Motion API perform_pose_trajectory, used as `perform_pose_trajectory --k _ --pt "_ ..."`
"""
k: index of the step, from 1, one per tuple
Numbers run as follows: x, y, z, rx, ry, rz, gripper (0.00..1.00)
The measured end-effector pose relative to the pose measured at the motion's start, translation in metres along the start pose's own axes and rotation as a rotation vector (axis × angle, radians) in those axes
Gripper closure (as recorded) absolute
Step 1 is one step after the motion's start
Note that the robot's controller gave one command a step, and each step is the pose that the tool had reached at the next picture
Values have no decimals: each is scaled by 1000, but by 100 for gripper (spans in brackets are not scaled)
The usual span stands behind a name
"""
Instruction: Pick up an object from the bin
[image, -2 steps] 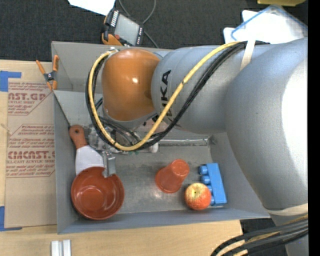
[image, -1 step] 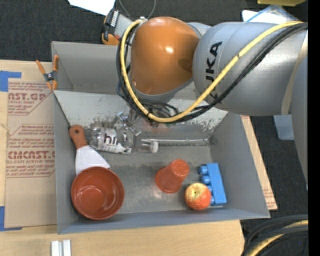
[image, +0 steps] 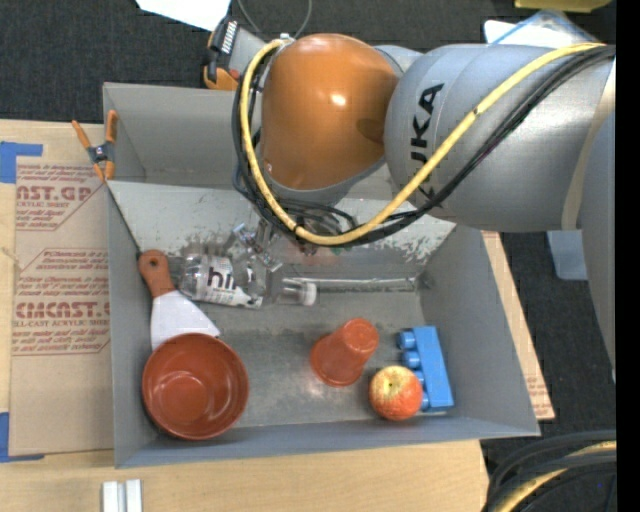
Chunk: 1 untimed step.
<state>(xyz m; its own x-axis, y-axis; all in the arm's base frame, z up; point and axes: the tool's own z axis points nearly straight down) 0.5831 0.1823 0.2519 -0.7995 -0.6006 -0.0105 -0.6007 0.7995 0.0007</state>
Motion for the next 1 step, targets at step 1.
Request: perform_pose_trajectory --k 1 --pt "21 -30 11 0 -3 223 100"
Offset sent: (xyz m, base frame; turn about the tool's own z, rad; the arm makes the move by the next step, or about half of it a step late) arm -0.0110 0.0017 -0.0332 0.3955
